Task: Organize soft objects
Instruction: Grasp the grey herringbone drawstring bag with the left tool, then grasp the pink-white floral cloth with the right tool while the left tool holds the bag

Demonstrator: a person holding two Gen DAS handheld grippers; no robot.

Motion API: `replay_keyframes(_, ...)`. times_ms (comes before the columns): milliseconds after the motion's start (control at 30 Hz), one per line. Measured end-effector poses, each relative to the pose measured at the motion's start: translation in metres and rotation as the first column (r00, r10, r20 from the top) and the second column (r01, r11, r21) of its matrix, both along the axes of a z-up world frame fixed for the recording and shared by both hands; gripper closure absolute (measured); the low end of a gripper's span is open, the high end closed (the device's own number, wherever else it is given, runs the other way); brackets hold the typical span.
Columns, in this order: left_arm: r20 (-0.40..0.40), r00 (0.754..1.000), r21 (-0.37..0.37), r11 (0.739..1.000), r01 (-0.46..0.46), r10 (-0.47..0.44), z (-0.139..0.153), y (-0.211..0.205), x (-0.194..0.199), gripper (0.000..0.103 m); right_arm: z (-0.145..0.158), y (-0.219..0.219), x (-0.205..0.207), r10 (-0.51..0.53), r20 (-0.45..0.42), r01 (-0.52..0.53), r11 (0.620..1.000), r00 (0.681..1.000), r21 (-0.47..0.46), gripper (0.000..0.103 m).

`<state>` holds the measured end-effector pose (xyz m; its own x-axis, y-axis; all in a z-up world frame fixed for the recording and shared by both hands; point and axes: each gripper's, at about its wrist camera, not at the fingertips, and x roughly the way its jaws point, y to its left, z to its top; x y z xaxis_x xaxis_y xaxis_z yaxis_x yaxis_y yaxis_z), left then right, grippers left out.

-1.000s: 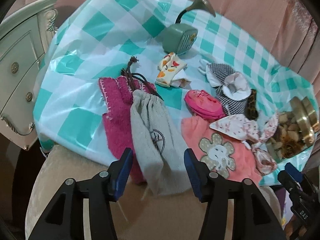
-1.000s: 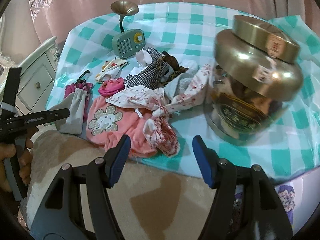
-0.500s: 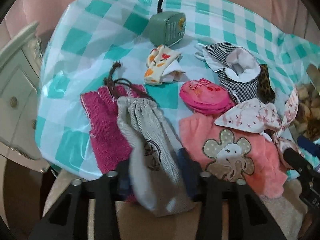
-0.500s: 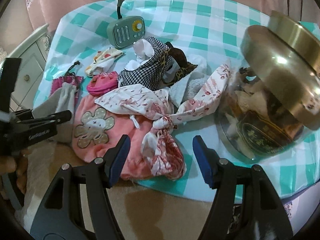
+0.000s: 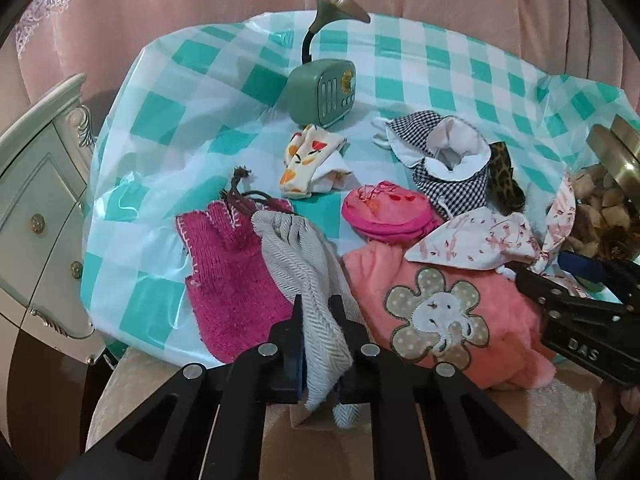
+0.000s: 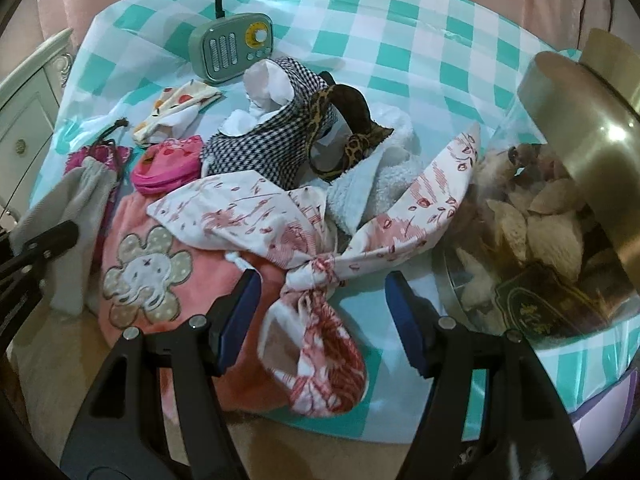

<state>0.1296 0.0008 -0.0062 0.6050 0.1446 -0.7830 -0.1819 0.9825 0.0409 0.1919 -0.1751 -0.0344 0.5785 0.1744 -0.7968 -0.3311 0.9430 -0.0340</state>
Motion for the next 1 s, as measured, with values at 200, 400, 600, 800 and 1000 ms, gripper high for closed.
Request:
replay_keyframes(200,0.042,0.999,-0.007,1.0,0.003,-0.002,0.005,-0.001,-0.004,0.093,-0.004,0.005,0.004,0.004,0.007,-0.004,1.0,1.0,-0.027,0.038)
replay_keyframes(400,0.071,0.997,-0.007,1.0,0.006,-0.005,0.008,-0.002,-0.007,0.095,-0.01,0.006,0.008,-0.001,-0.008,0.001,0.999,1.0,-0.036,0.048)
replay_keyframes(600,0.112,0.994,-0.014,1.0,-0.002,0.004,0.013,0.0,-0.013,0.095,-0.01,0.01,0.005,0.018,0.002,-0.018,0.999,1.0,-0.041,0.067)
replay_keyframes(800,0.137,0.99,-0.013,1.0,-0.014,0.015,0.016,0.001,-0.018,0.096,-0.008,0.01,-0.003,0.011,0.037,-0.009,0.999,0.999,-0.046,0.072)
replay_keyframes(1000,0.154,0.988,0.0,1.0,-0.019,0.019,0.018,0.0,-0.02,0.096,0.0,0.01,-0.014,0.009,0.086,-0.005,0.999,0.996,-0.048,0.072)
